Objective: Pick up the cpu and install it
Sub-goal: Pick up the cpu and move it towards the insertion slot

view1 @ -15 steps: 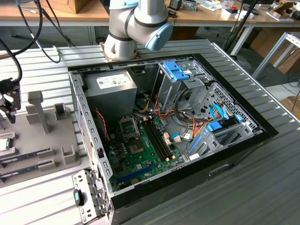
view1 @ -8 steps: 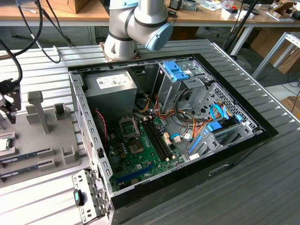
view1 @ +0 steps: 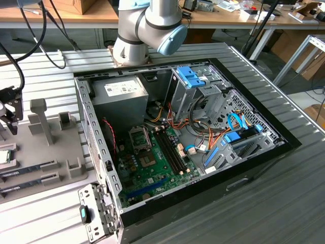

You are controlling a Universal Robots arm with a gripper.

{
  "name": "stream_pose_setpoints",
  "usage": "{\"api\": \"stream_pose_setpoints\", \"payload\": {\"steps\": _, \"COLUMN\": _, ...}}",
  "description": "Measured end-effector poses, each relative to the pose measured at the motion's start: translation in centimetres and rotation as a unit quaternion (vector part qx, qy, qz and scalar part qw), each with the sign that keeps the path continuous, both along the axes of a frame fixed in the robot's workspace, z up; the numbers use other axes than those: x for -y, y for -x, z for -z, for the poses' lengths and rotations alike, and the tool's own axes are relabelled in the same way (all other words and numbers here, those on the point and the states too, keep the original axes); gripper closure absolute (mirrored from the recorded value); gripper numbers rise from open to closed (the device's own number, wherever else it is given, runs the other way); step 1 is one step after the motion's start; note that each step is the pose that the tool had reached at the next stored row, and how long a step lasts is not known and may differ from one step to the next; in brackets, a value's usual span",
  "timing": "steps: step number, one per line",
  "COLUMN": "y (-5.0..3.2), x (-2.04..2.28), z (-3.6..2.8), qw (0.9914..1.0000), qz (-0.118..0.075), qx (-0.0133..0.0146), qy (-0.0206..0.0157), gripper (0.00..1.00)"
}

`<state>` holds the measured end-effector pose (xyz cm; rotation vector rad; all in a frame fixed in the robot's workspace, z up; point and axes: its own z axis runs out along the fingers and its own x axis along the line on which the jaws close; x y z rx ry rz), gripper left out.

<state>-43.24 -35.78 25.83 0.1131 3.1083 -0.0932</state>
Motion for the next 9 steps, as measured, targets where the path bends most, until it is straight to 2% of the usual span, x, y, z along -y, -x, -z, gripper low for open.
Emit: {"api": "stream_pose_setpoints", "payload": {"steps": 9, "y": 0.0, "x": 0.0, "z": 0.23, "qw": 1.0, "qz": 0.0, "qx": 0.0, "qy": 0.0, "gripper": 0.38}}
